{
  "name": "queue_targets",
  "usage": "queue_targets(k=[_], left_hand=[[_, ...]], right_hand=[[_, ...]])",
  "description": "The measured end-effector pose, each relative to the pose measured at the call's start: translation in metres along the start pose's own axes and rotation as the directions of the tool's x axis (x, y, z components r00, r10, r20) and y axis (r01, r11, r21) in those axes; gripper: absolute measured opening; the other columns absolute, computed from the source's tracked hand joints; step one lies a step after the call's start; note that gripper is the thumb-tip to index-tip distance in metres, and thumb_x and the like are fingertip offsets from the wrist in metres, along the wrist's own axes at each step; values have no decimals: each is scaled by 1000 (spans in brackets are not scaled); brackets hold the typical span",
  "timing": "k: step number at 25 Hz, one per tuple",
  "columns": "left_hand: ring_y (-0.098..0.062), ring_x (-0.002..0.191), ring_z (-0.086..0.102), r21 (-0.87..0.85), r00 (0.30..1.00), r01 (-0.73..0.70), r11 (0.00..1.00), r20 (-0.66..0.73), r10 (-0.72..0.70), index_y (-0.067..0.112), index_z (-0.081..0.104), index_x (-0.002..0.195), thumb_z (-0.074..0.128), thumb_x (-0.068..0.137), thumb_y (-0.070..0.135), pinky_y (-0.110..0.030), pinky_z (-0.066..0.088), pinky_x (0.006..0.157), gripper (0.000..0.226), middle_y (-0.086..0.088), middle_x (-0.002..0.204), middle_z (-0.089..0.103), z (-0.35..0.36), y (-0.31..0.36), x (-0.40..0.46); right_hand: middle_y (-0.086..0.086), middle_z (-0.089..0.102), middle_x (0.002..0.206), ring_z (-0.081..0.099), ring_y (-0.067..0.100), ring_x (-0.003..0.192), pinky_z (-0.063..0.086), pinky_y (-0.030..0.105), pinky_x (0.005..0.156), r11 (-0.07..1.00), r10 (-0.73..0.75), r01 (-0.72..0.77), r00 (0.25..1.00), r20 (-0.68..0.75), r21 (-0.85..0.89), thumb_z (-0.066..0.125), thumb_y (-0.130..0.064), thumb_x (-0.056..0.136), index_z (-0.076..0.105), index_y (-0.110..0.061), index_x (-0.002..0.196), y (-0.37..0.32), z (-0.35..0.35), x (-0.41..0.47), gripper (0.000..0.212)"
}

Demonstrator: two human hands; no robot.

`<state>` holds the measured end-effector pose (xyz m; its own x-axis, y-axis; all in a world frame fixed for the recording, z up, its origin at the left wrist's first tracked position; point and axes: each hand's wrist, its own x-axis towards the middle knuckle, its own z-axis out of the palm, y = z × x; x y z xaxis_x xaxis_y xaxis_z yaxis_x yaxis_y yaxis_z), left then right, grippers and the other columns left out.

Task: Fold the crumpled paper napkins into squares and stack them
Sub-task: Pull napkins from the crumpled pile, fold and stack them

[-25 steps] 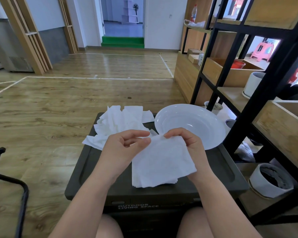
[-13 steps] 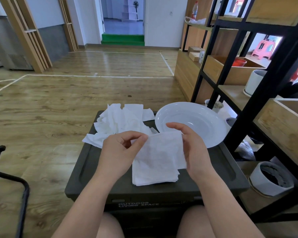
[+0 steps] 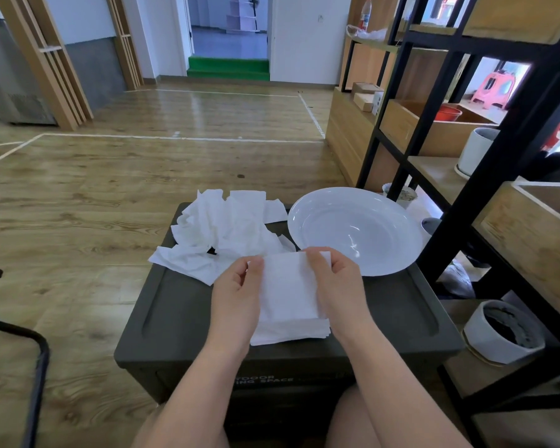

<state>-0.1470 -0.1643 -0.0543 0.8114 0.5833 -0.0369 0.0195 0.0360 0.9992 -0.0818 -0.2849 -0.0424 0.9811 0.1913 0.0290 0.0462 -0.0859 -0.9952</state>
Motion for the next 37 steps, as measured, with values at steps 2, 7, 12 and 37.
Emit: queue_targets(k=[2, 7, 12, 37], left_hand=[[1, 58, 49, 99, 997, -39, 994, -59, 45, 28, 66, 75, 46, 96, 33, -19, 40, 58, 29, 7, 68, 60, 1, -6, 3], [-2, 48, 46, 473, 997, -23, 881, -51, 53, 27, 60, 83, 42, 97, 34, -15, 31, 43, 24, 7, 61, 54, -2, -16, 12], [-7, 57, 48, 615, 999, 1, 788, -32, 24, 18, 59, 82, 43, 98, 26, -19, 34, 48, 25, 7, 63, 53, 1, -27, 10], [-13, 65, 54, 796, 969, -114, 595, -42, 242, 24, 47, 99, 58, 89, 31, -23, 31, 50, 17, 4, 73, 55, -15, -27, 1]], right_hand=[[-6, 42, 54, 40, 10, 53, 35, 19, 50, 998, 13, -13, 1000, 2, -63, 55, -32, 83, 51, -9, 58, 10, 1, 0, 34], [-8, 28, 49, 28, 9, 47, 23, 20, 45, 905, -60, 35, 997, -45, -423, 55, -32, 87, 26, -18, 54, 28, -1, 7, 46], [-7, 41, 51, 39, 9, 50, 29, 23, 48, 779, -57, 28, 998, -27, -627, 53, -34, 89, 37, -21, 56, 44, 1, 7, 40], [-9, 54, 73, 49, 7, 62, 35, 24, 51, 650, -109, 35, 993, -48, -759, 55, -36, 91, 46, -24, 96, 36, -9, -1, 15]])
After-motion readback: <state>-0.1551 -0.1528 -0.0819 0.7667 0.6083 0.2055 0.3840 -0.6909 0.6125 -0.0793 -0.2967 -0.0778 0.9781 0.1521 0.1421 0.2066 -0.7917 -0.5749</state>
